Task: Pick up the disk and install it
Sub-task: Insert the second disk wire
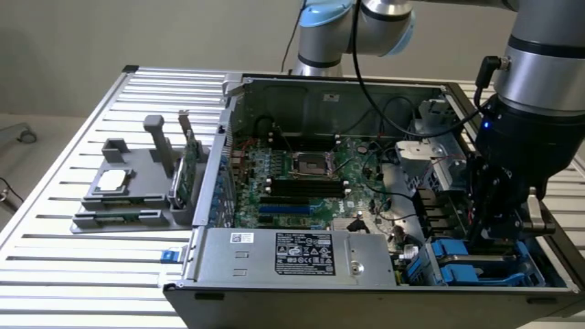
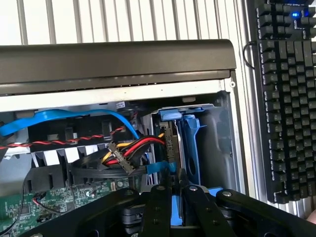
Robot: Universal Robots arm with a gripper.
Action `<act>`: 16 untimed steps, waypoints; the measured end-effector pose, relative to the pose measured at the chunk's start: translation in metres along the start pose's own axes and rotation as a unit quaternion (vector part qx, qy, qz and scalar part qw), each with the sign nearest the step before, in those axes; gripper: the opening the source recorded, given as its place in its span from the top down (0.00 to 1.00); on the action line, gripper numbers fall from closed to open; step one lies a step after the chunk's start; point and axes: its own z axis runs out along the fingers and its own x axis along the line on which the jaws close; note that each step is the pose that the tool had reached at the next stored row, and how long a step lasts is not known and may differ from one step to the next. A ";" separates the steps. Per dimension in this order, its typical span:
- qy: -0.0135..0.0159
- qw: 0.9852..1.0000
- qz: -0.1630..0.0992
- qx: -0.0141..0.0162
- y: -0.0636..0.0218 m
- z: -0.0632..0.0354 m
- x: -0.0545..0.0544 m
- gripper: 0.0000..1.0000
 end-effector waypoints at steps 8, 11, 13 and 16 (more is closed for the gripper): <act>0.000 1.000 0.000 0.000 0.0000 0.0003 0.000 0.84; 0.000 1.000 0.000 0.000 0.0000 0.0003 0.000 0.82; 0.001 1.000 0.000 0.000 0.0000 0.0007 0.000 0.76; 0.001 1.000 0.000 0.000 0.0002 -0.0003 0.000 0.64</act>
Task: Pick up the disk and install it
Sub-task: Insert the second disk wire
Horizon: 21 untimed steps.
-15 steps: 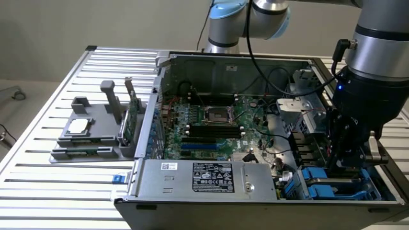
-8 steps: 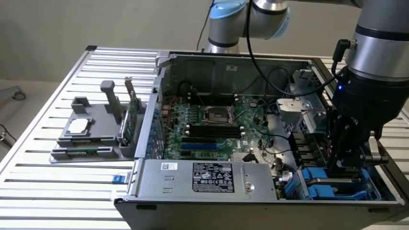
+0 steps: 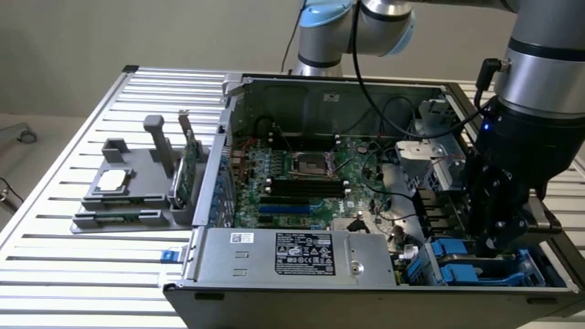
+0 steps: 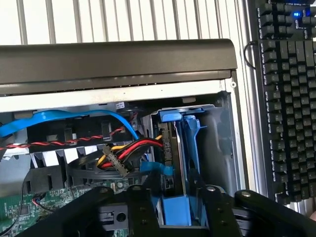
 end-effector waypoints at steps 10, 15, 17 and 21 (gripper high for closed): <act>0.000 1.000 0.000 0.000 -0.0018 -0.0079 -0.002 0.40; 0.000 1.000 0.000 0.000 -0.0132 -0.0104 -0.004 0.40; 0.001 1.000 0.000 0.000 -0.0191 -0.0110 -0.005 0.40; 0.001 1.000 0.000 0.000 -0.0236 -0.0114 -0.005 0.40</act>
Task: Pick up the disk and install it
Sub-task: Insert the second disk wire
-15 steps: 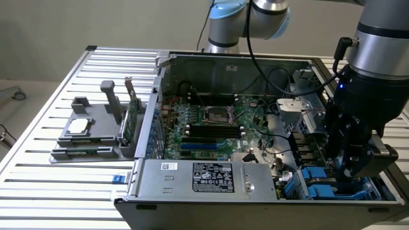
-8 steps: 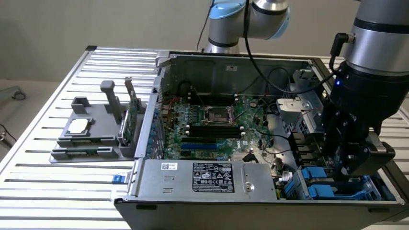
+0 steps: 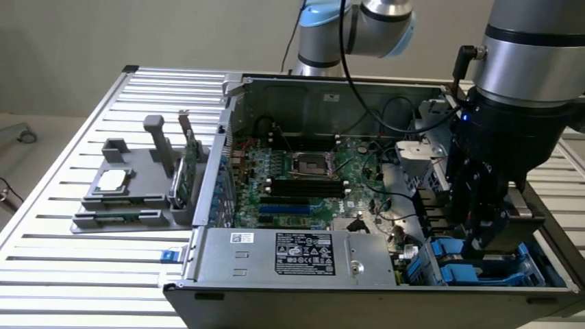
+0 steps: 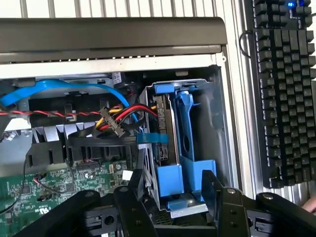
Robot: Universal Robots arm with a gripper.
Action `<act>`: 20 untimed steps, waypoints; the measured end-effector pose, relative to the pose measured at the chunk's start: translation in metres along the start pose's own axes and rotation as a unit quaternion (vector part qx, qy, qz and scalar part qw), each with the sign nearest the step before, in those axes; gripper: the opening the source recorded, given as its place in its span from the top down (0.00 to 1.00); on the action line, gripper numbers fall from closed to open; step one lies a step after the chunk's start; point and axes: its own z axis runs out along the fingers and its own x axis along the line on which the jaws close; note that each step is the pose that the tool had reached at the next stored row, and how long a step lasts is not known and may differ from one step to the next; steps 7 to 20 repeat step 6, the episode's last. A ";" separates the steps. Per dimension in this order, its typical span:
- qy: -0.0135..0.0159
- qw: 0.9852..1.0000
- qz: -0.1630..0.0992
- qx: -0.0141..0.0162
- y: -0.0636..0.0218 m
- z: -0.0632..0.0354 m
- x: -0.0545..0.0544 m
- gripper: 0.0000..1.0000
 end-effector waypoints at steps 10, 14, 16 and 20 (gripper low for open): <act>0.000 1.000 0.000 0.000 0.0000 0.0000 0.000 0.40; 0.000 1.000 0.000 0.000 0.0000 0.0000 0.000 0.40; 0.000 1.000 0.000 0.000 0.0000 0.0000 0.000 0.40; 0.000 1.000 0.000 0.000 0.0000 0.0000 0.000 0.40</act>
